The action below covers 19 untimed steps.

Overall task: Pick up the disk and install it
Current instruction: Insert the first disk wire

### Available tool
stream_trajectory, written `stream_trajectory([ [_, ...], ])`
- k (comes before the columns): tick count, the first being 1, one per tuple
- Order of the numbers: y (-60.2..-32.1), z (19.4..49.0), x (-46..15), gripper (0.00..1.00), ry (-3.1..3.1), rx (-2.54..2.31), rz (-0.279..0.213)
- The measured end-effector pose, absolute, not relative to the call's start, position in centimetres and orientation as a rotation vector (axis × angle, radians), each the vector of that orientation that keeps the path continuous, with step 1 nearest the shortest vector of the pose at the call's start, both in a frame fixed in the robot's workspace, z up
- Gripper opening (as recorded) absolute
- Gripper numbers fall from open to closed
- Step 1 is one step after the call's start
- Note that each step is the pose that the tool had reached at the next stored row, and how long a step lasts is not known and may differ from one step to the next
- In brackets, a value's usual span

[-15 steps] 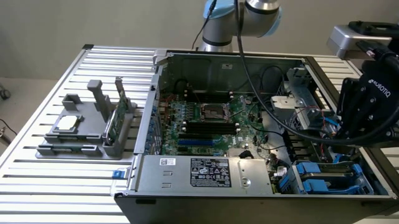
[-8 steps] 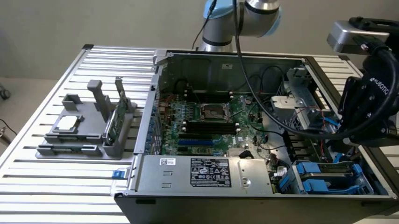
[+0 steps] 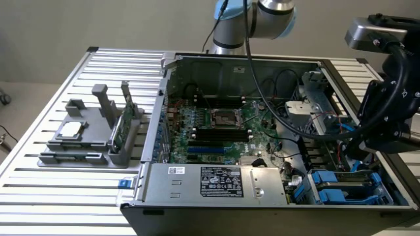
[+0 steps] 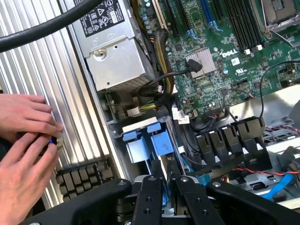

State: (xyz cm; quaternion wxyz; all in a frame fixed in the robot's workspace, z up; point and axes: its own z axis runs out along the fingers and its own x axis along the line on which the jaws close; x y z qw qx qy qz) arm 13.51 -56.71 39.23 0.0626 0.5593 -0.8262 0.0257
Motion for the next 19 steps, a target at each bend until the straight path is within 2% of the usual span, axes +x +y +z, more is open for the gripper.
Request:
stream_trajectory([
  [19, -56.71, 39.35, 13.51, 0.20, -2.681, 1.371, 0.054],
])
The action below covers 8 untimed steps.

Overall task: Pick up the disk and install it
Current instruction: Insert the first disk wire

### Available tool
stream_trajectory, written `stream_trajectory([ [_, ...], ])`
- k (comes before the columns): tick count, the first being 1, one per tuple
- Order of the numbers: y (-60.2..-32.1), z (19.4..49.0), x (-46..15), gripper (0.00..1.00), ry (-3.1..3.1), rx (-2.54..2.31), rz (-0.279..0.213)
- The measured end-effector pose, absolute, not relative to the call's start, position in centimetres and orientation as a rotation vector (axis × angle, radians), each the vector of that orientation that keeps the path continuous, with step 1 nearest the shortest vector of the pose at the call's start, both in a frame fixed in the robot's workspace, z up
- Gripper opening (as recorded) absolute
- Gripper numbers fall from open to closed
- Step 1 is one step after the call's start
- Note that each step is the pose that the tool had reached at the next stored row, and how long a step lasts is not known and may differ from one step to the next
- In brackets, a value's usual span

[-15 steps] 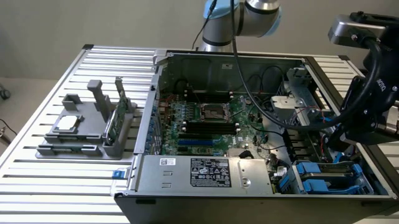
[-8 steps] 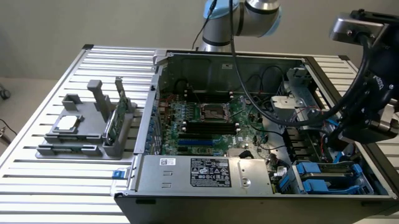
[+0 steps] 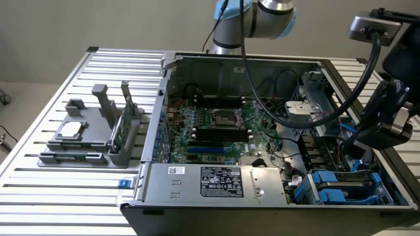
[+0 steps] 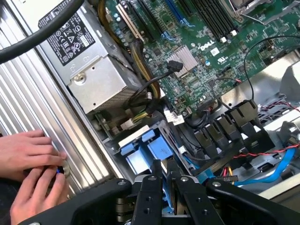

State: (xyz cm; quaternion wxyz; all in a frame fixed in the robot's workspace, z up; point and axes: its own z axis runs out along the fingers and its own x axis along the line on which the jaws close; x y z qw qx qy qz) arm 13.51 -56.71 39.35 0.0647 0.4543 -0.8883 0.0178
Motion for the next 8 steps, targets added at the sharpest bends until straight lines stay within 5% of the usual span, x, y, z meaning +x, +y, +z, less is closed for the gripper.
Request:
stream_trajectory([
  [8, -56.71, 39.35, 13.51, 0.20, -2.748, 1.232, 0.042],
])
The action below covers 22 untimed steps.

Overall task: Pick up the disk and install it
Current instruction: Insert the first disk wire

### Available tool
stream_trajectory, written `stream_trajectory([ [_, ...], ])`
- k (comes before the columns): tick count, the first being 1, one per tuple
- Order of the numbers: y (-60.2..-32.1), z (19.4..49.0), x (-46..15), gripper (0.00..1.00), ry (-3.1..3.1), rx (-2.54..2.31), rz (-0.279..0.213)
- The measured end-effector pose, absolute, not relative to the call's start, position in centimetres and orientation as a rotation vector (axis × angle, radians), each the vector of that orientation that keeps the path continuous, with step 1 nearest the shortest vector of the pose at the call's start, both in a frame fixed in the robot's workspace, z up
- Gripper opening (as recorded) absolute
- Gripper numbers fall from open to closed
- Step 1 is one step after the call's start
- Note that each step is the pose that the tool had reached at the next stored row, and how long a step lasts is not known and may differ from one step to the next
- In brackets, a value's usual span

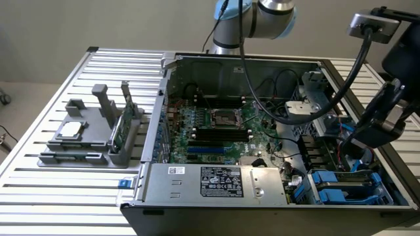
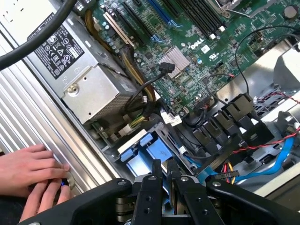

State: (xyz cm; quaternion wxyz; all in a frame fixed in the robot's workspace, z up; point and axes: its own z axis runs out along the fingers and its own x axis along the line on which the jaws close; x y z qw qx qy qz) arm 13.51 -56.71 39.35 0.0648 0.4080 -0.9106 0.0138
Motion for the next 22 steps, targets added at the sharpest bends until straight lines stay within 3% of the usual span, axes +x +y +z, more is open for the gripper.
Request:
stream_trajectory([
  [22, -56.71, 39.35, 13.51, 0.20, -2.898, 0.836, 0.007],
])
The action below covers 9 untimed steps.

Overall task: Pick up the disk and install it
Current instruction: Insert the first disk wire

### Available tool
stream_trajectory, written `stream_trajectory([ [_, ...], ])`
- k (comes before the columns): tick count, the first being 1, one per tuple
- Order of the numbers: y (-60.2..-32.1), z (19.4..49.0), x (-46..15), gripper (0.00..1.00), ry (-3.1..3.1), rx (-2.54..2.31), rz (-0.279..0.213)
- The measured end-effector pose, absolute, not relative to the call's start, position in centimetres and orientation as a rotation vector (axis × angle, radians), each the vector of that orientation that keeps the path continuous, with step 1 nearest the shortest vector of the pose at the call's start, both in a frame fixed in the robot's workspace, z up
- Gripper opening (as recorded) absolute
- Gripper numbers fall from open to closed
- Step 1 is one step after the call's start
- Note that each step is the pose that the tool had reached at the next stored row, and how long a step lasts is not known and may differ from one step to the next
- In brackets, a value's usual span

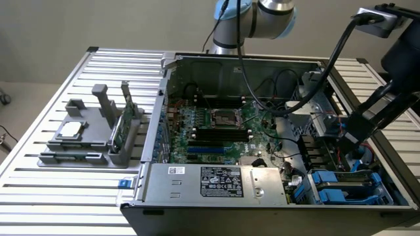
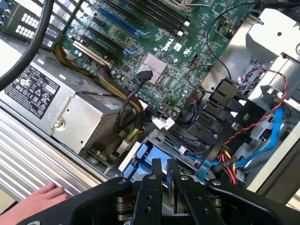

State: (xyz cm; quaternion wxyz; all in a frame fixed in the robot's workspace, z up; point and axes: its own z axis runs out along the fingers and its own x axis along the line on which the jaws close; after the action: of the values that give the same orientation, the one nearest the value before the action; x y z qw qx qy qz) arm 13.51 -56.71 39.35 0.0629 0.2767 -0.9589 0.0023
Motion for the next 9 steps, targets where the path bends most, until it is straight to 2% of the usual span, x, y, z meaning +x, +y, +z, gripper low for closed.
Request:
stream_trajectory([
  [9, -56.71, 39.34, 13.51, 0.20, -2.959, 0.724, 0.003],
])
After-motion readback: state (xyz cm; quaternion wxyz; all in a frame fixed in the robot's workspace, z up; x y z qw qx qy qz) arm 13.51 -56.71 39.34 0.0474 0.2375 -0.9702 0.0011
